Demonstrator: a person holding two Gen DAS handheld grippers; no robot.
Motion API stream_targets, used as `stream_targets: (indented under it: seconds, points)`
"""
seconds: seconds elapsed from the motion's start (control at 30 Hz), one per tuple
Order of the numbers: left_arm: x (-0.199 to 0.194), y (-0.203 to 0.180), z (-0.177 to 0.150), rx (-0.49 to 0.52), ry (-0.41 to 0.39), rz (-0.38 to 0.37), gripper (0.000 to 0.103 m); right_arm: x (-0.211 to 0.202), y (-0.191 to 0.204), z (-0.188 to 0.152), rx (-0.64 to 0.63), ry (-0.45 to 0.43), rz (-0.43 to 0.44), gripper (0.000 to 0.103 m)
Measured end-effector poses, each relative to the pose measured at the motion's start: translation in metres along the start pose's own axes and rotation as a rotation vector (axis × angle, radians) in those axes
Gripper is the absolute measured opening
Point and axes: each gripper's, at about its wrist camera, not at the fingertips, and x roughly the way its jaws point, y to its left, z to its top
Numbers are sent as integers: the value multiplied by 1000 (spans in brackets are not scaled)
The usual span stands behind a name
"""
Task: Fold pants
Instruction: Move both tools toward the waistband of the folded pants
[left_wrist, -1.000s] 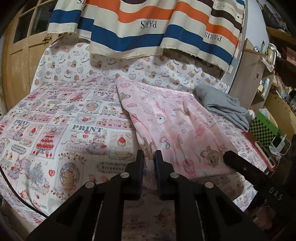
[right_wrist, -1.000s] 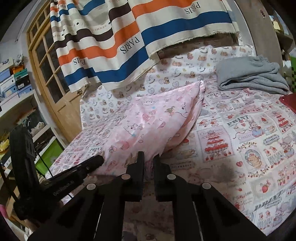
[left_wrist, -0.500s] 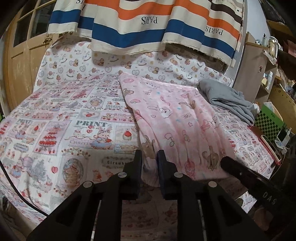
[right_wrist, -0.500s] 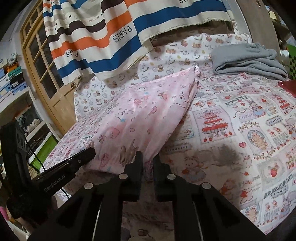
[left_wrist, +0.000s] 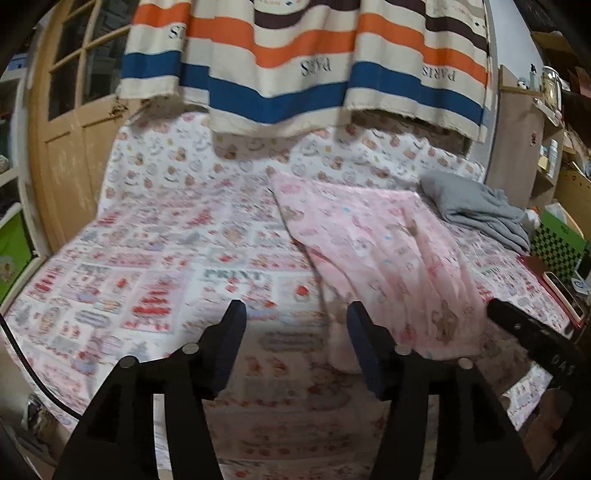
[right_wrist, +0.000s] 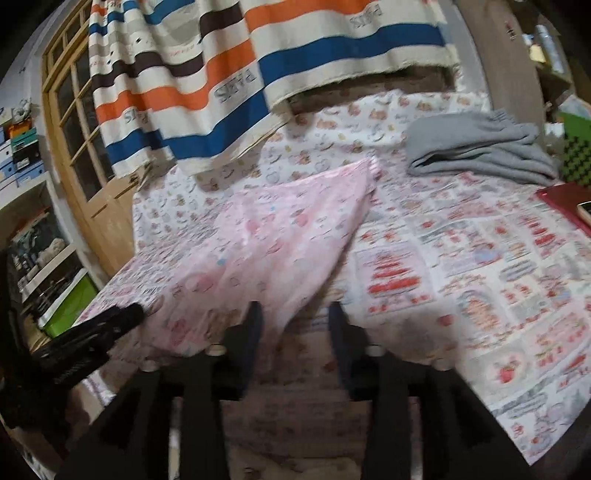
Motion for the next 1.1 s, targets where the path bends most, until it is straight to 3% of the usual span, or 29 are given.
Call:
stream_targets:
  seconds: [0.23,0.27,0.33,0.43,0.5,0.7,0.9,0.97,1.1]
  points:
    - [-11,16,20,17,-94,81,89,-14,-12,29,-40,-84,-35,53]
    - [-13,19,24,16,-106,84,97,-16,-14,33,-41,-93,-34,56]
    - [-14,23,30,8,-121,90,101,-19,-19,41,-32,-115,-35,65]
    - [-17,26,34,4,-147,106,102,-24,-25,48,-19,-143,-48,71]
    - [-16,26,36,16,-155,119,102,-25,-31,51,-7,-161,-53,89]
    - [-7,26,58,66,-188,143,102,-25,-47,75,-16,-181,-60,89]
    - [-1,33,114,53,-233,78,102,-19,-61,113,-2,-179,1,90]
    - [3,31,132,71,-245,67,102,-5,-62,131,-38,-129,33,90]
    - [18,25,158,95,-248,69,102,9,-58,152,-98,-132,5,90]
